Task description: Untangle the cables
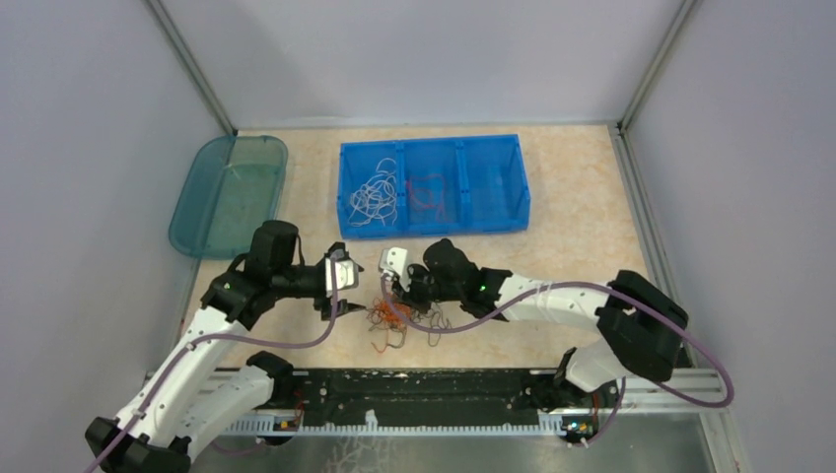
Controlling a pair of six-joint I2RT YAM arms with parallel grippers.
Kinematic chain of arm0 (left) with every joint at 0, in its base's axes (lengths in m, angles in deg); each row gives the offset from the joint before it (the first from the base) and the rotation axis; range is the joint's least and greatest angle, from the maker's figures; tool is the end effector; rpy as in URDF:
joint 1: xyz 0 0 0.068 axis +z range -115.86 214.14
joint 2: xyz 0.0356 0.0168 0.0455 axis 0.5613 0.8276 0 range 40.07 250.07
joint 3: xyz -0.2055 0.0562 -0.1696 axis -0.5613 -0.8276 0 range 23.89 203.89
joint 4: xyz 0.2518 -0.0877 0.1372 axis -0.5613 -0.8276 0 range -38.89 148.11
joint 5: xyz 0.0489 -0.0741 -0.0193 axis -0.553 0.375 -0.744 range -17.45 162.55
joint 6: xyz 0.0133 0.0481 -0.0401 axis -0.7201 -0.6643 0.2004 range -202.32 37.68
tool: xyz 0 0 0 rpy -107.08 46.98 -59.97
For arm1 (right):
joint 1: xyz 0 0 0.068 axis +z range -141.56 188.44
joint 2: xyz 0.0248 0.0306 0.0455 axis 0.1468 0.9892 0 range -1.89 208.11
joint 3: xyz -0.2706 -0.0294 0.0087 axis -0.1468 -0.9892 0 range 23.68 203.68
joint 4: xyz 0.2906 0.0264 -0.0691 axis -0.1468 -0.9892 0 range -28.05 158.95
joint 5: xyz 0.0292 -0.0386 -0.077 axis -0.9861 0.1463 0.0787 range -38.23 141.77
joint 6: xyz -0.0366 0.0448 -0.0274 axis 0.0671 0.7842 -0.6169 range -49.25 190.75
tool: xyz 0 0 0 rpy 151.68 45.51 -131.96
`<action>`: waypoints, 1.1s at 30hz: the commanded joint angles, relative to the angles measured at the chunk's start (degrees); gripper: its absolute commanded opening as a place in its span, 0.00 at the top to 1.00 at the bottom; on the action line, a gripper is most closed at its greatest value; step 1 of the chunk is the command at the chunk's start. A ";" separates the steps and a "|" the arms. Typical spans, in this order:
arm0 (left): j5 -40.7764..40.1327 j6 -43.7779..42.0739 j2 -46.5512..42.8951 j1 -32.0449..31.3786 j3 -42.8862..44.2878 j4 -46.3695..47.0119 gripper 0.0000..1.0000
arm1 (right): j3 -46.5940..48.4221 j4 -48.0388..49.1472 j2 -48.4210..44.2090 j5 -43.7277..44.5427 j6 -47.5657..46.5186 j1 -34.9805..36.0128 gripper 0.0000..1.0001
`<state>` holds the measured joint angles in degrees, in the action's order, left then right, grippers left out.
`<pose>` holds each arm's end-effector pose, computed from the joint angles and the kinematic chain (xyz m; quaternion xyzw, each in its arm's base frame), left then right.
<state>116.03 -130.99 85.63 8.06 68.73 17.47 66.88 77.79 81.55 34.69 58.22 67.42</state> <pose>0.1685 -0.1206 0.2854 0.6351 0.5800 -0.2561 0.4413 0.1681 0.3078 0.1734 -0.5629 0.6574 0.3098 0.3937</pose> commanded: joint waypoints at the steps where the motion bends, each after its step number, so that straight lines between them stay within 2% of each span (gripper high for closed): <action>1: 3.61 4.57 -1.16 -0.07 -2.20 8.38 0.21 | 3.66 6.48 -7.11 -1.36 3.24 -0.80 1.00; 4: 3.62 7.51 -1.13 -0.61 -3.16 13.48 0.24 | 4.01 8.05 -8.78 -2.80 5.77 -0.80 1.00; 11: 3.62 8.31 -0.61 -1.58 -3.22 14.19 0.26 | 2.03 16.07 -13.03 -2.25 11.06 -0.88 1.00; 22: 4.30 18.27 -1.09 -2.19 -4.57 21.12 0.28 | -0.60 31.90 -14.79 -1.53 23.68 -1.15 1.00; 27: 5.25 20.22 -0.03 -2.61 -3.99 21.11 0.29 | -0.91 37.77 -15.18 -2.01 27.83 -1.15 1.00; 33: 5.02 22.71 0.93 -3.15 -2.46 23.35 0.38 | -0.23 39.18 -14.89 -2.27 30.37 -1.15 1.00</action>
<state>119.55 -110.77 85.94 5.35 64.25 37.82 66.05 111.08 68.44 33.14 85.47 66.76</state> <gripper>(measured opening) 0.651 0.012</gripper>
